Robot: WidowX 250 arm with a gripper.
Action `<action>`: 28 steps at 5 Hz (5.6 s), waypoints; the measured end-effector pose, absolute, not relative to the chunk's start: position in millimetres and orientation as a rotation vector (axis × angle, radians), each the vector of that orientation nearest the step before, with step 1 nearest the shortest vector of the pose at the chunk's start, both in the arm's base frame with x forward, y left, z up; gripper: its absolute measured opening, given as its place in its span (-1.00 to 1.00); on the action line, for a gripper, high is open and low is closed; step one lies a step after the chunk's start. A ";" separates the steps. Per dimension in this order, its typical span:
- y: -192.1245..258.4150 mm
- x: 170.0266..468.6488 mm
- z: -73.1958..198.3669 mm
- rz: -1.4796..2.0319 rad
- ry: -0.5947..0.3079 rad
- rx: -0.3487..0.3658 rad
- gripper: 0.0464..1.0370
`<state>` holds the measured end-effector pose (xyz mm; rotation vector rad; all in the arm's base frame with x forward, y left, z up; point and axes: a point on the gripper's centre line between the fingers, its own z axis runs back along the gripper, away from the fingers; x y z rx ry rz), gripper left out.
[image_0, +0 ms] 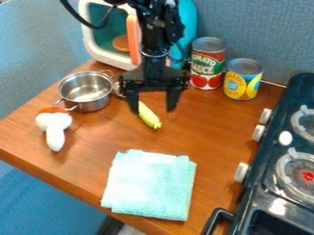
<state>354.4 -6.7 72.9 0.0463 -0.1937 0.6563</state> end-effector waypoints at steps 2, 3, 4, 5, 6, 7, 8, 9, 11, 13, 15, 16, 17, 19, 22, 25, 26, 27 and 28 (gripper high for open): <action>-4.4 373.2 63.8 0.889 -0.218 0.014 0.93; 3.4 383.6 55.8 0.943 -0.201 0.032 0.93; 7.3 393.5 52.0 0.974 -0.181 0.075 0.93; 14.5 394.8 46.6 1.006 -0.134 0.116 0.93; 25.8 398.1 37.7 1.039 -0.086 0.153 0.93; 28.4 397.2 30.7 1.050 -0.034 0.203 0.93; 28.6 394.0 28.5 1.059 -0.015 0.217 0.93; 28.6 396.6 22.6 1.056 -0.011 0.219 0.77; 31.4 393.6 19.8 1.055 -0.021 0.211 -0.14; 36.7 388.2 21.4 1.042 -0.035 0.154 -0.18; 34.6 377.7 26.9 1.086 -0.075 0.125 -0.18; 28.6 377.2 26.2 1.107 -0.094 0.112 -0.18; 10.1 376.6 26.0 1.077 -0.089 0.118 -0.18; -21.9 372.1 21.5 0.975 -0.053 0.068 -0.18; -82.5 351.3 77.8 0.234 0.049 0.109 -0.18; -99.1 356.0 48.3 -0.192 0.024 0.146 -0.18; -87.5 360.9 37.0 -0.141 0.045 0.139 -0.18; -84.1 368.2 33.1 -0.109 0.038 0.131 -0.18; -87.8 377.4 32.6 -0.097 0.021 0.121 -0.03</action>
